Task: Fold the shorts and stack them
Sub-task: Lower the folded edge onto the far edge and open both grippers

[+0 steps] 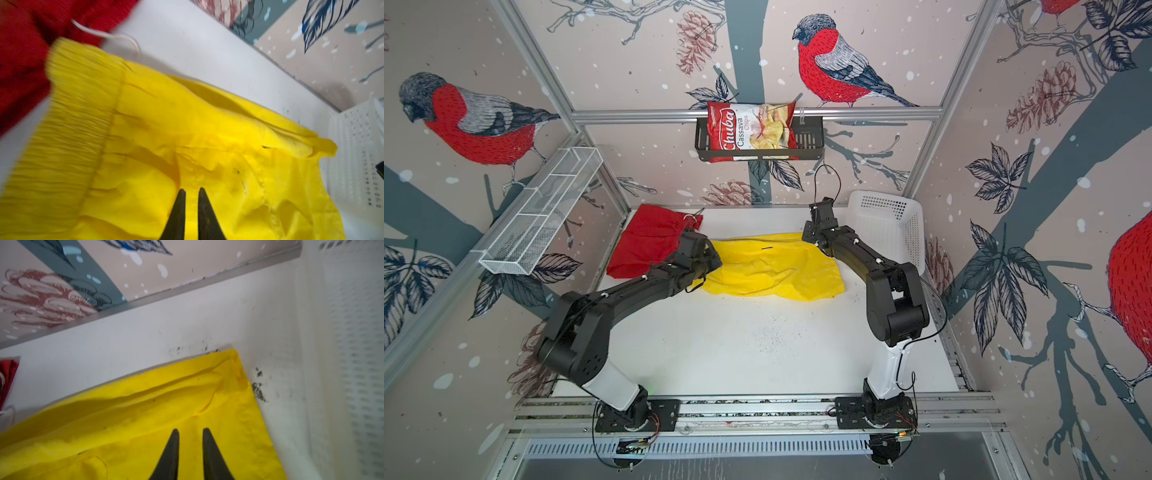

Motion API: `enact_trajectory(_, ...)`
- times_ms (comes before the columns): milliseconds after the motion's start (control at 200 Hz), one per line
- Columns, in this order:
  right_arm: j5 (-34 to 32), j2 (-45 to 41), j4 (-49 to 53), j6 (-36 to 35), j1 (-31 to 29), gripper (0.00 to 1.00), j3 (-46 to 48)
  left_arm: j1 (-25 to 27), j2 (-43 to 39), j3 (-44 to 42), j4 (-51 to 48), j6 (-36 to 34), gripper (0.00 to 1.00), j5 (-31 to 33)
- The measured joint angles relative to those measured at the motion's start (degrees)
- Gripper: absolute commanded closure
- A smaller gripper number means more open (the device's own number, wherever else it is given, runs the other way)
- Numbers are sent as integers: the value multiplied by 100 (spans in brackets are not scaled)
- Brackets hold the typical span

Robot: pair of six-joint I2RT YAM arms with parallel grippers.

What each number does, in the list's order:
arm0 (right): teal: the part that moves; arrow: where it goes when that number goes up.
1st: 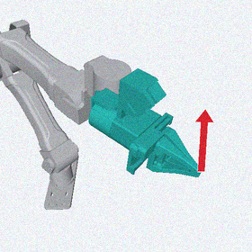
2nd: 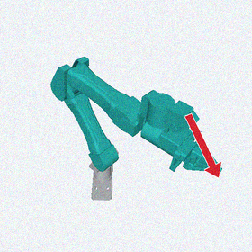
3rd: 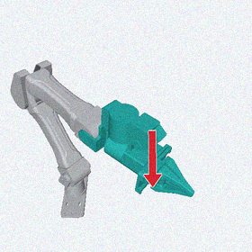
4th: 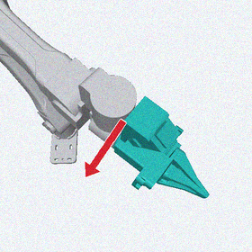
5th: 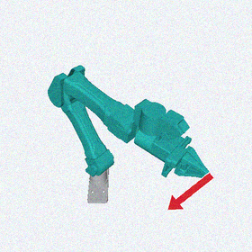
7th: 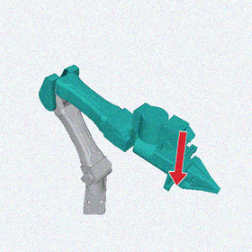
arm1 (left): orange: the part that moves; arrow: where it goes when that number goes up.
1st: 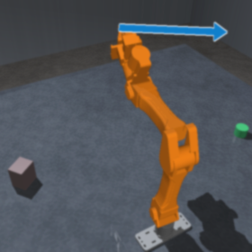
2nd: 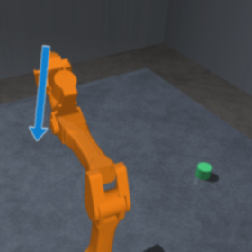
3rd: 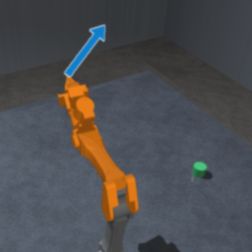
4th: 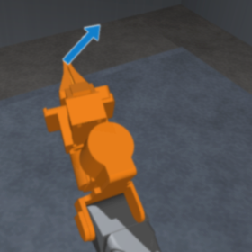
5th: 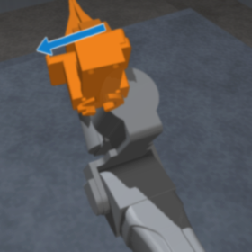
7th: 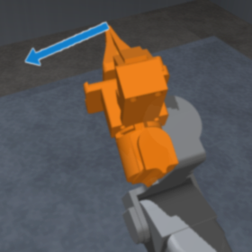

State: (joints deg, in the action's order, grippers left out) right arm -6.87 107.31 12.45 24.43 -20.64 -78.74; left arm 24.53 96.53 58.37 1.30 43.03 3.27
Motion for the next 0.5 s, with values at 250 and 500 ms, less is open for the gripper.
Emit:
enact_trajectory(250,660,562,-170,-39,-205,90,142,131,1220,807,363,-2,89,-516)
enact_trajectory(500,1049,1499,-170,-181,-70,90,-610,111,1878,1506,455,-116,86,-575)
